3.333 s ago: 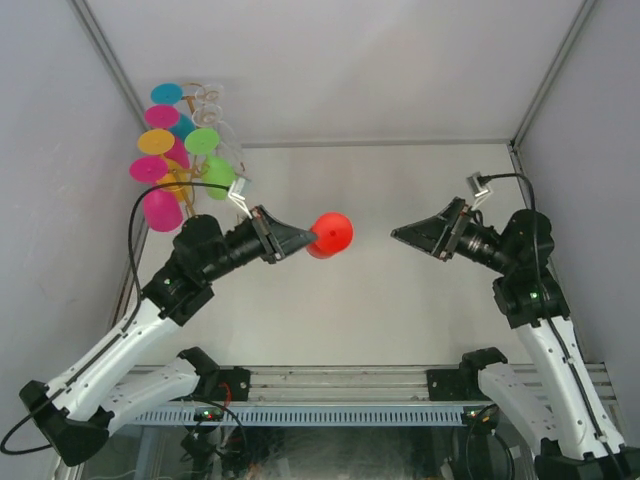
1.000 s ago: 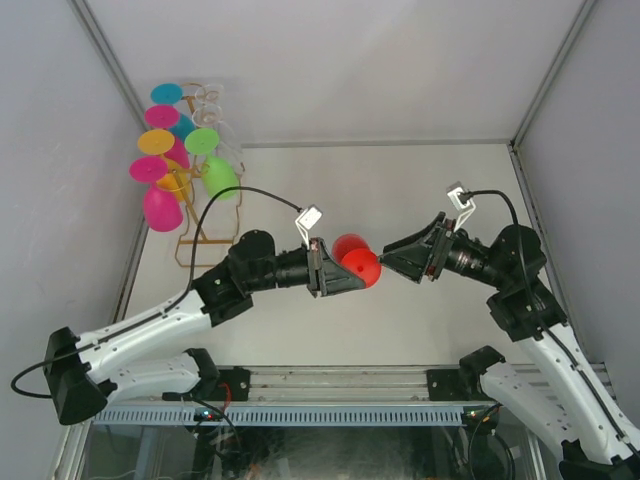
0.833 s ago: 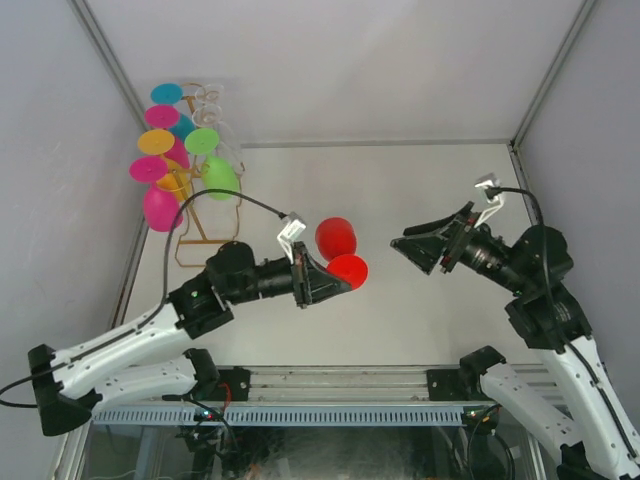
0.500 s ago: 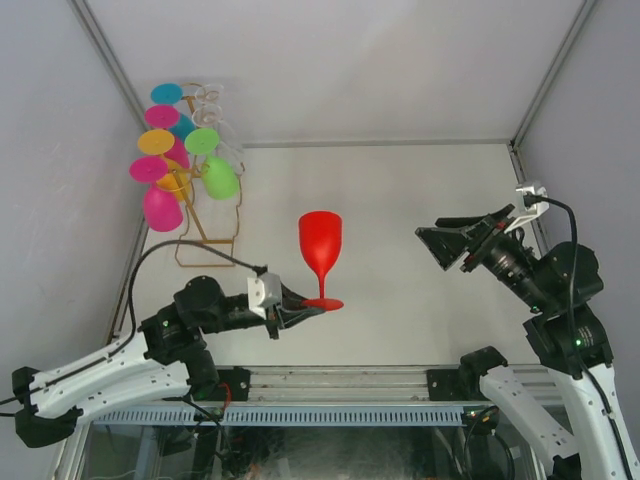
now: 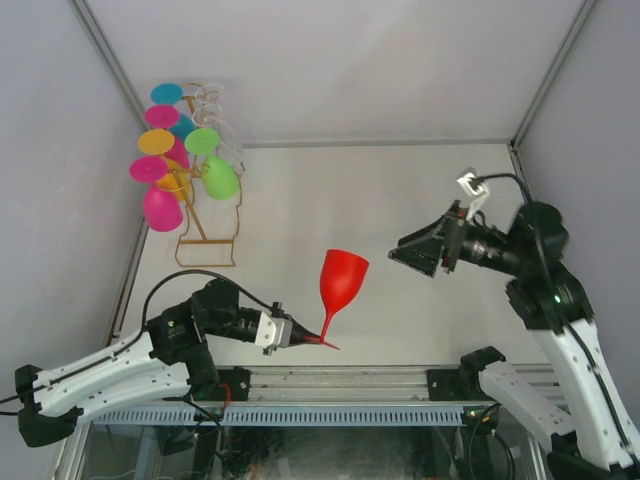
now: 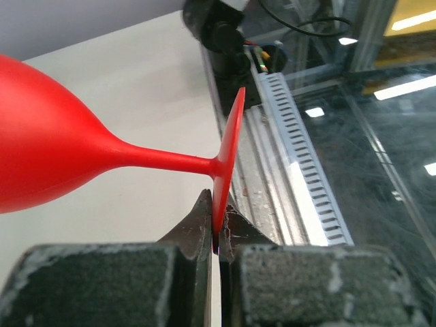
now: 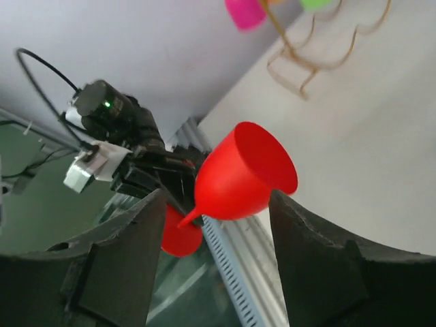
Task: Take the wine glass off the wine glass rack
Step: Place the wine glass at the center of the board.
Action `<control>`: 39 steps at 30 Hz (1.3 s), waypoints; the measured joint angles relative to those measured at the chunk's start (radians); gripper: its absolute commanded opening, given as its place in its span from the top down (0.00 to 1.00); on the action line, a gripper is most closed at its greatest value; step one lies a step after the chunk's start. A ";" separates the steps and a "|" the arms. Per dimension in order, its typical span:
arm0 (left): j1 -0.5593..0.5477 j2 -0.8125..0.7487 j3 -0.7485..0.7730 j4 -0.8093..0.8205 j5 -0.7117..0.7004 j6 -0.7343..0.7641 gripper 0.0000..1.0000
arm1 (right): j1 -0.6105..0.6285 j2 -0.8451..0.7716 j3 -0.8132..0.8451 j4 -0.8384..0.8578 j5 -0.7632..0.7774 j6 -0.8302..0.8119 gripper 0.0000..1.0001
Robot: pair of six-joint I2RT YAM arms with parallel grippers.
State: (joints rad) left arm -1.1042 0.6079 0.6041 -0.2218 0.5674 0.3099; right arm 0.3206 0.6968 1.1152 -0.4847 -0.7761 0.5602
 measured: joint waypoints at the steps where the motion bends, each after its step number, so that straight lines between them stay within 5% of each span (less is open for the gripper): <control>1: 0.000 0.003 0.001 -0.007 0.021 0.008 1.00 | 0.000 0.047 0.000 -0.017 -0.032 0.005 0.38; 8: 0.000 0.003 -0.003 0.026 0.203 0.000 1.00 | 0.066 0.286 -0.014 -0.072 -0.179 0.047 0.38; 22: 0.000 0.002 0.002 -0.066 0.220 0.036 1.00 | 0.182 0.308 -0.014 0.010 -0.386 0.113 0.46; 39: -0.005 -0.022 0.034 -0.101 0.214 0.083 1.00 | 0.239 0.321 -0.014 -0.011 -0.397 0.082 0.55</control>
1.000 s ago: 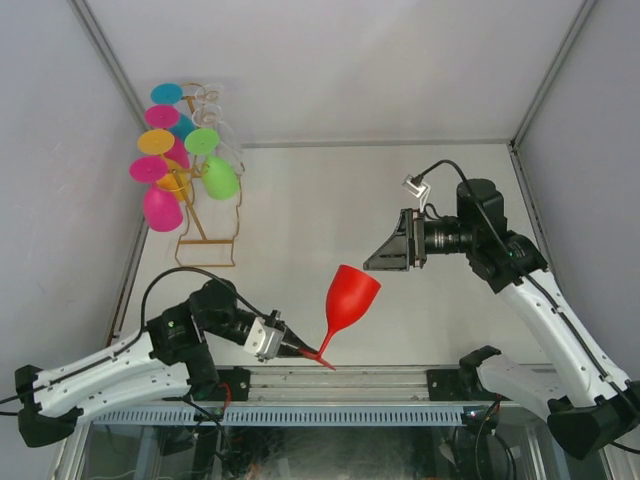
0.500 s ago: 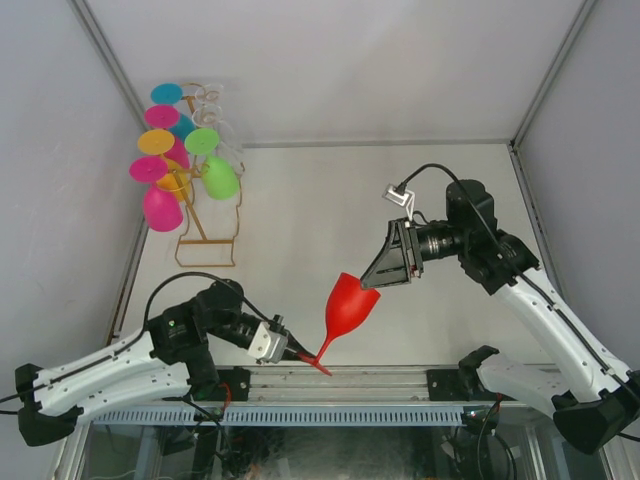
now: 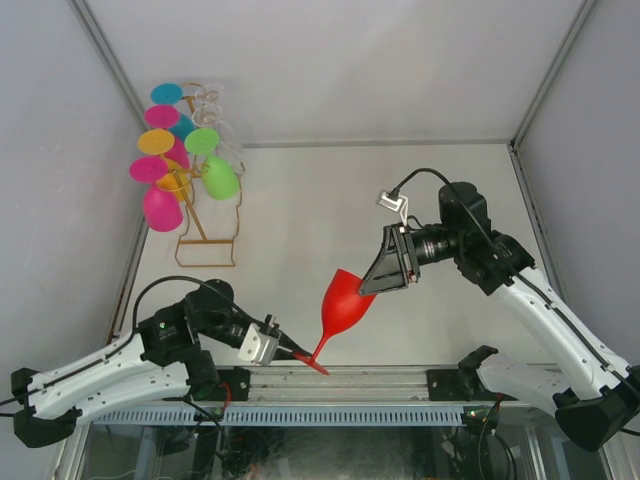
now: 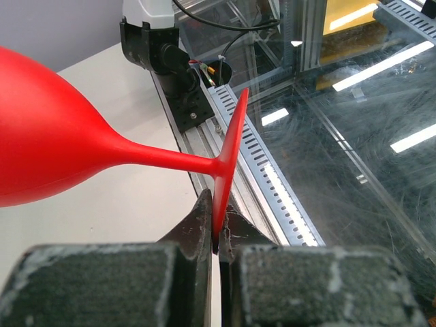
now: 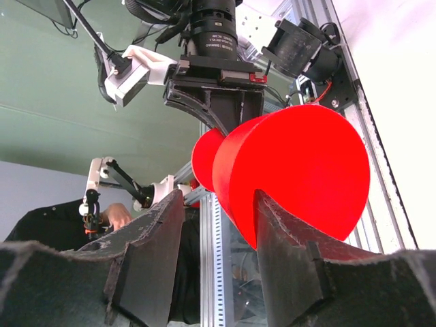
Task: Take the wine glass off the wine glass rack
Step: Place the wine glass at the center of the board.
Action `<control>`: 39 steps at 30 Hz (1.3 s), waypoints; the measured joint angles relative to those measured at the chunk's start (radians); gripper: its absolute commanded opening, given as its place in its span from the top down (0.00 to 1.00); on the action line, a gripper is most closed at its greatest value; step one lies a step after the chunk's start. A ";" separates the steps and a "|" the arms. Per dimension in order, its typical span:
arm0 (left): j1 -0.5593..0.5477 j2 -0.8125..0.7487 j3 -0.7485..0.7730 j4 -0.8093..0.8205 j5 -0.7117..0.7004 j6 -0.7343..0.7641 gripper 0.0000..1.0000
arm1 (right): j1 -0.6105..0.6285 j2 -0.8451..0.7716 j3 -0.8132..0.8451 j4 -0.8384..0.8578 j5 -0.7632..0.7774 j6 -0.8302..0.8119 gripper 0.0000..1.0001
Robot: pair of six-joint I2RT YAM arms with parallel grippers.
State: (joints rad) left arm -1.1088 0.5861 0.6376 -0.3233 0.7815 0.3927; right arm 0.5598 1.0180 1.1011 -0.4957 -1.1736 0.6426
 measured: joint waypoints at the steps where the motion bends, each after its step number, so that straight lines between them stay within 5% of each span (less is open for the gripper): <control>1: 0.000 -0.003 0.000 0.000 -0.002 -0.001 1.00 | 0.001 0.002 0.000 -0.002 0.003 0.002 0.56; 17: 0.000 0.035 0.027 -0.018 0.001 -0.002 1.00 | 0.021 0.005 -0.029 0.143 -0.024 0.111 0.70; 27: -0.002 0.040 0.064 -0.072 -0.020 0.022 1.00 | 0.038 0.005 -0.029 0.155 -0.009 0.110 1.00; 29: -0.002 0.040 0.066 -0.078 -0.027 0.023 0.99 | 0.039 0.004 -0.029 0.155 -0.006 0.111 1.00; 37: -0.004 0.040 0.072 -0.080 -0.066 0.022 0.86 | 0.045 -0.039 -0.030 0.155 0.030 0.105 1.00; 39: -0.003 0.040 0.072 -0.079 -0.077 0.018 0.74 | 0.046 -0.047 -0.030 0.155 0.037 0.101 1.00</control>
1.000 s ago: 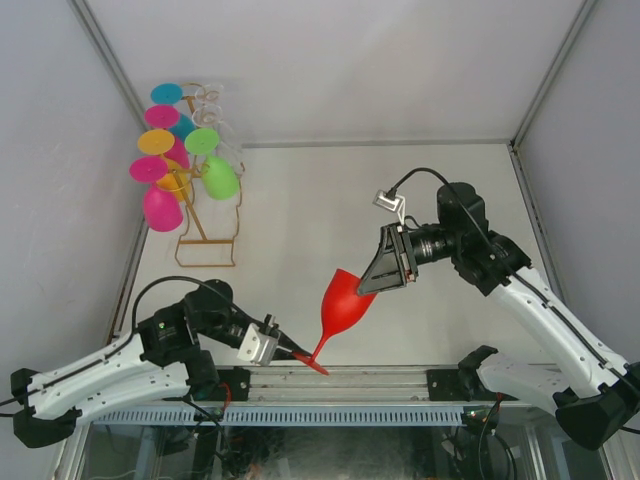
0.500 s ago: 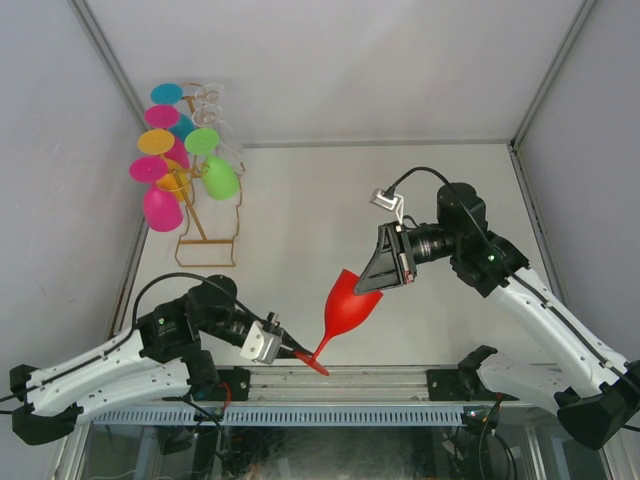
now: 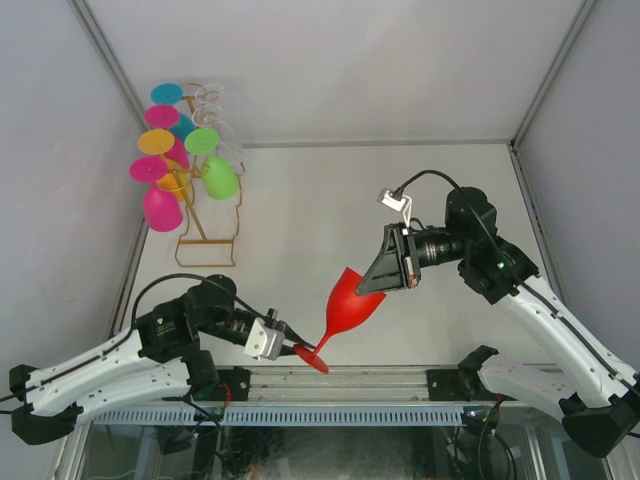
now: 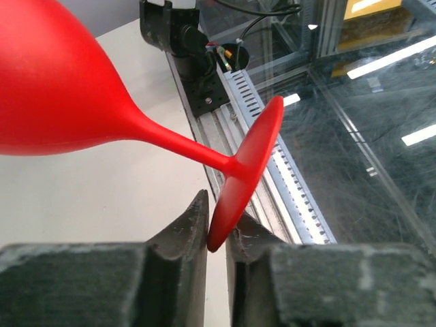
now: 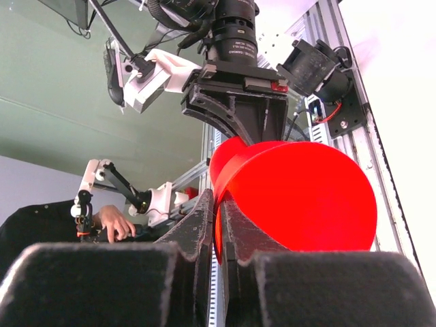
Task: Take the wine glass off the wine glass rack
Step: Place the wine glass at the center of the board.
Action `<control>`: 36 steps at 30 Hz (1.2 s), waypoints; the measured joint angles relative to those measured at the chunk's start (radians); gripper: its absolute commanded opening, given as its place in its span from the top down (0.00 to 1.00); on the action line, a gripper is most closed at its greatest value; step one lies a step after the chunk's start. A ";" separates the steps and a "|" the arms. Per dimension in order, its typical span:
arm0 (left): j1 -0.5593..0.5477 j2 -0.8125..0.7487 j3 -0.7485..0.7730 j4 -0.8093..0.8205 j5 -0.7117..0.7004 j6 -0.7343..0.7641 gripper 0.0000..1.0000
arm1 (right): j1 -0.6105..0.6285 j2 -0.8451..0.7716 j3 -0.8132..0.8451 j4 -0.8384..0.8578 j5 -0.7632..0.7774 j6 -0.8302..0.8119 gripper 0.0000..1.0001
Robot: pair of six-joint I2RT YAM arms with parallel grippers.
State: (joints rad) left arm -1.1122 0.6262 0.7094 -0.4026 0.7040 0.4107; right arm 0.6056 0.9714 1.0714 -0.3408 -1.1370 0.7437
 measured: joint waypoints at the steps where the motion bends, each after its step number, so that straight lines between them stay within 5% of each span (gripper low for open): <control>1: 0.000 0.000 0.000 0.000 -0.006 -0.003 0.69 | 0.000 -0.002 0.000 0.000 0.003 -0.001 1.00; 8: 0.000 -0.023 0.000 -0.002 -0.142 -0.090 0.33 | 0.007 -0.029 -0.003 -0.023 0.076 -0.048 1.00; 9: 0.000 -0.032 0.000 -0.001 -0.163 -0.101 0.23 | 0.007 -0.038 -0.003 -0.031 0.092 -0.059 1.00; 10: 0.000 -0.046 0.000 0.004 -0.190 -0.113 0.04 | 0.007 -0.050 -0.003 -0.044 0.114 -0.075 1.00; 11: 0.000 -0.063 -0.002 0.013 -0.215 -0.124 0.01 | 0.007 -0.064 -0.003 -0.060 0.140 -0.095 1.00; 23: 0.000 -0.245 -0.106 0.187 -0.559 -0.232 0.00 | 0.007 -0.197 0.025 -0.228 0.523 -0.253 1.00; 30: 0.000 -0.309 -0.161 0.293 -0.880 -0.498 0.00 | 0.036 -0.159 0.153 -0.414 0.930 -0.396 1.00; 36: 0.002 -0.284 -0.122 0.235 -1.149 -0.774 0.00 | 0.074 0.027 0.198 -0.484 1.247 -0.480 1.00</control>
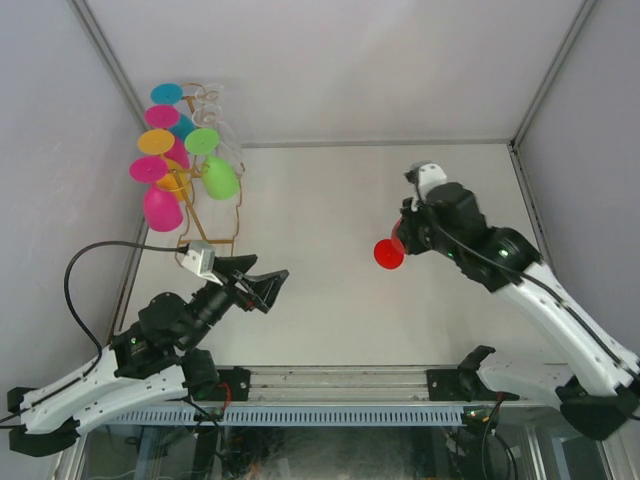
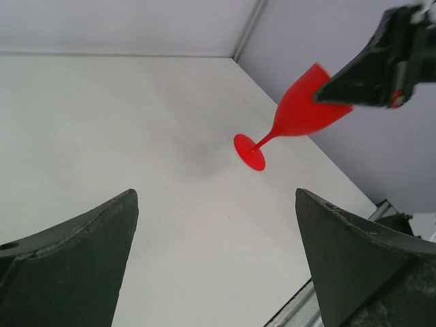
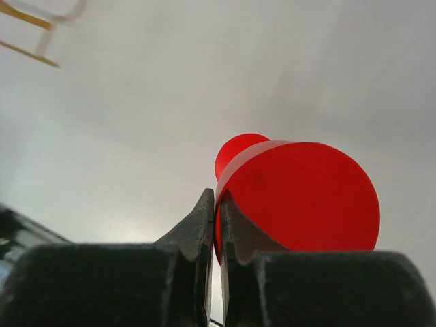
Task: Take the wine glass off the wine glass rack
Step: Place the wine glass at the center of the board.
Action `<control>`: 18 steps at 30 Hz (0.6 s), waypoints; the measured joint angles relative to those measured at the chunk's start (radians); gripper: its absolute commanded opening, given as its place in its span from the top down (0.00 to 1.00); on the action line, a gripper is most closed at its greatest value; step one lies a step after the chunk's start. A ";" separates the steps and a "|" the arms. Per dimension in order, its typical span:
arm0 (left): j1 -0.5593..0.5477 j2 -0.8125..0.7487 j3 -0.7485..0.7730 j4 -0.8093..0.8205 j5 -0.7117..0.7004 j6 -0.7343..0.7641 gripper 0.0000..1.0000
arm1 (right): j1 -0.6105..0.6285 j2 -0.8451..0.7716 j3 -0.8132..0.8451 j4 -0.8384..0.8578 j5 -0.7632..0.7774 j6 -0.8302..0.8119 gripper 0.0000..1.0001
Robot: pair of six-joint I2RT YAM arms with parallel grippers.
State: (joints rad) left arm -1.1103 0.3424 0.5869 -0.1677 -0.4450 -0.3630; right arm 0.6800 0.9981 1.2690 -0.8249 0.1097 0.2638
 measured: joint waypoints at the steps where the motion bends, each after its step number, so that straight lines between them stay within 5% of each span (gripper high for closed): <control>1: 0.000 0.013 0.015 -0.020 -0.020 -0.032 0.00 | 0.002 0.037 0.000 -0.002 0.023 -0.006 1.00; 10: 0.000 0.049 0.090 -0.156 -0.081 -0.189 0.00 | 0.032 0.456 0.110 0.038 0.114 -0.017 1.00; 18: 0.000 0.014 0.090 -0.193 -0.084 -0.228 0.00 | 0.043 0.634 0.215 0.126 0.108 -0.021 1.00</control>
State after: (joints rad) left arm -1.1103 0.3565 0.6773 -0.3607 -0.5289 -0.5911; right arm 0.7235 1.6318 1.4841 -0.6991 0.2180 0.2424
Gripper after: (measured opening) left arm 0.998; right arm 0.010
